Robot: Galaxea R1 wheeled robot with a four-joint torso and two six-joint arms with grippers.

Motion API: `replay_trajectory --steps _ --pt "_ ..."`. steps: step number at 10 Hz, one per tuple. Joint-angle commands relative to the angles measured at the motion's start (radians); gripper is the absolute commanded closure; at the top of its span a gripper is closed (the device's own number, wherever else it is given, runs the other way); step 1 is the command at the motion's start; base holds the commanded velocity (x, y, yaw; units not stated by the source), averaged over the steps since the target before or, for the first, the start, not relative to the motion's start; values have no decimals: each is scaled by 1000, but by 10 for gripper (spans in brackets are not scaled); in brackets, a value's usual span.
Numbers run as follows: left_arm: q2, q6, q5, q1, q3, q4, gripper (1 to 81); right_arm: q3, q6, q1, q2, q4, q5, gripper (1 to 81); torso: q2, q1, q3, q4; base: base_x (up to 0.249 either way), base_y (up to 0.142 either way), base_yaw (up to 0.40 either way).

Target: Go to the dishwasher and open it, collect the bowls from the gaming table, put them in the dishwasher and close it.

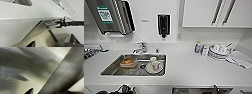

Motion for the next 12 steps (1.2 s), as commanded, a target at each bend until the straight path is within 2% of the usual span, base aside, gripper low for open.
replay_trajectory --steps 1,3,6,12 --pt "-24 3 22 -94 17 -8 10 34 -10 29 -57 0 -107 10 0 0 0 0 0 0 0" --pt "-22 3 22 -88 16 -2 10 76 -39 -7 -84 -7 -106 10 0 0 0 0 0 0 0" --pt "-18 3 20 -81 16 6 10 105 -141 -76 -98 -9 -100 10 0 0 0 0 0 0 0" --pt "-15 3 20 -69 14 9 10 65 -147 -112 -8 -23 -103 10 0 0 0 0 -10 0 0"
